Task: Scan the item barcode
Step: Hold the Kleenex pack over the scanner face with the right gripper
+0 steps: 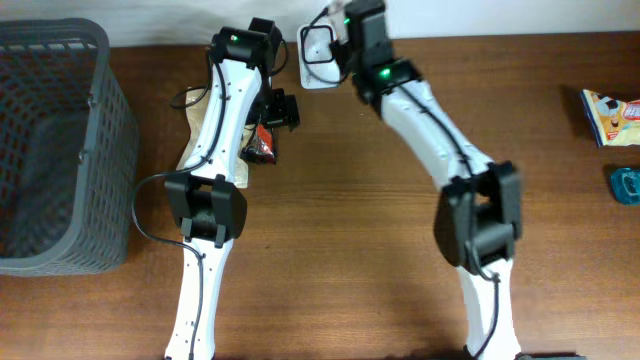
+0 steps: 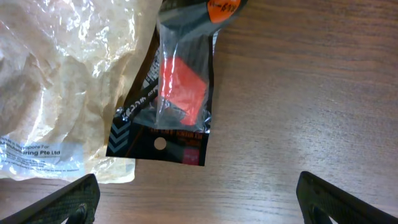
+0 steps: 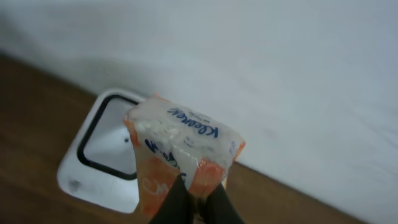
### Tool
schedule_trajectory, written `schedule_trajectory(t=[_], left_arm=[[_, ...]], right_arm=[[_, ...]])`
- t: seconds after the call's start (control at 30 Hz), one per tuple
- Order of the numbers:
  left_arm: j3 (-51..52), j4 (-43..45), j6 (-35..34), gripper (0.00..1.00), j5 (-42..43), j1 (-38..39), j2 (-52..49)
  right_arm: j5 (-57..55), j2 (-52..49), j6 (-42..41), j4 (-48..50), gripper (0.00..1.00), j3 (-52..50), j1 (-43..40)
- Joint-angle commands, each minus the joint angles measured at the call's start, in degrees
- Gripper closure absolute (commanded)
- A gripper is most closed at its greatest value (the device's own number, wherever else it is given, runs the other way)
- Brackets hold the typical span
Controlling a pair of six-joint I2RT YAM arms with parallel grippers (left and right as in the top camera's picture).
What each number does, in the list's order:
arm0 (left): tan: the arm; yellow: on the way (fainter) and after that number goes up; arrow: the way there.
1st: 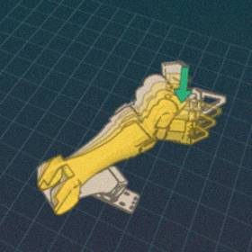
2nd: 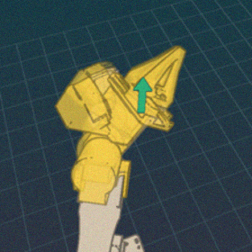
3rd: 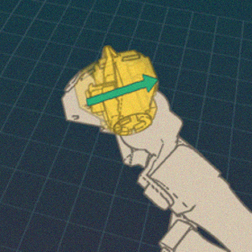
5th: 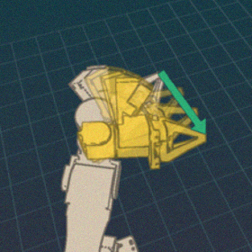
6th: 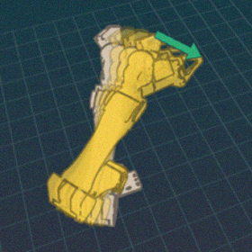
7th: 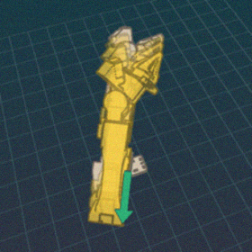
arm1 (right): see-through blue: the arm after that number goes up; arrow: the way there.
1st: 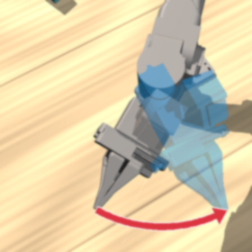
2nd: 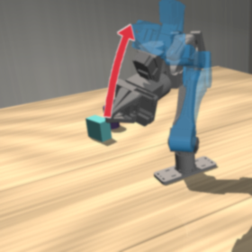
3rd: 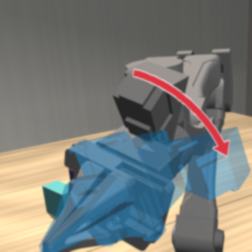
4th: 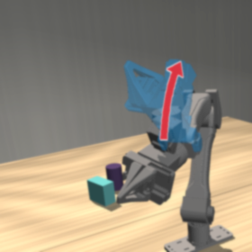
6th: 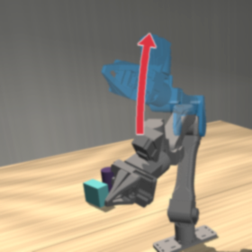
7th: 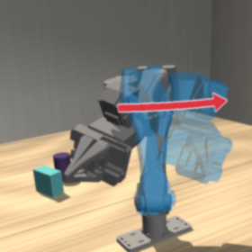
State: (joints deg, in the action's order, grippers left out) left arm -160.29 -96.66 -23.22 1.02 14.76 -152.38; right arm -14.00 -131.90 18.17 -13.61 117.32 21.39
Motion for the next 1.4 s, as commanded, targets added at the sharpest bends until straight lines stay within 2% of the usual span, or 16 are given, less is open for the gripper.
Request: schedule_trajectory(t=[0.0, 0.33, 0.57, 0.77, 0.87, 0.93, 1.1, 1.37], left_arm=[[-0.68, -0.07, -0.31, 0.01, -0.83, -0.15, 1.79], [-0.68, -0.07, -0.31, 0.01, -0.83, 0.2, 1.79], [-0.68, -0.07, -0.31, 0.01, -0.83, -0.35, 1.79], [-0.68, -0.09, -0.31, 0.01, -0.61, 0.24, 1.79], [-0.68, 0.39, -0.15, 0.01, -8.5, -0.85, 1.81], [-0.68, -0.09, -0.57, 0.01, -8.46, -2.78, 1.79], [-0.68, -0.09, -4.39, 0.01, -7.41, -8.41, 1.79], [-0.68, -0.09, -4.37, 0.01, -5.29, -13.09, 1.79]], right_arm=[[-1.27, -3.78, 9.53, 3.67, 0.96, 1.03, 0.09], [7.21, -5.42, 11.58, 7.02, 0.96, 1.03, 0.13], [7.52, -5.44, 11.04, 7.06, 0.96, 1.03, -0.2], [7.87, -5.44, 2.29, 8.5, 0.96, 1.03, -1.2], [8.5, -5.44, 2.45, 8.48, 0.96, 1.03, -1.09], [8.66, -5.44, 4.72, 8.46, 0.96, 1.03, -0.79], [9.51, -5.44, 17.4, 8.33, 0.96, 1.03, 0.0], [13.46, -5.51, 33.99, 8.31, 0.96, 1.03, 0.0]])
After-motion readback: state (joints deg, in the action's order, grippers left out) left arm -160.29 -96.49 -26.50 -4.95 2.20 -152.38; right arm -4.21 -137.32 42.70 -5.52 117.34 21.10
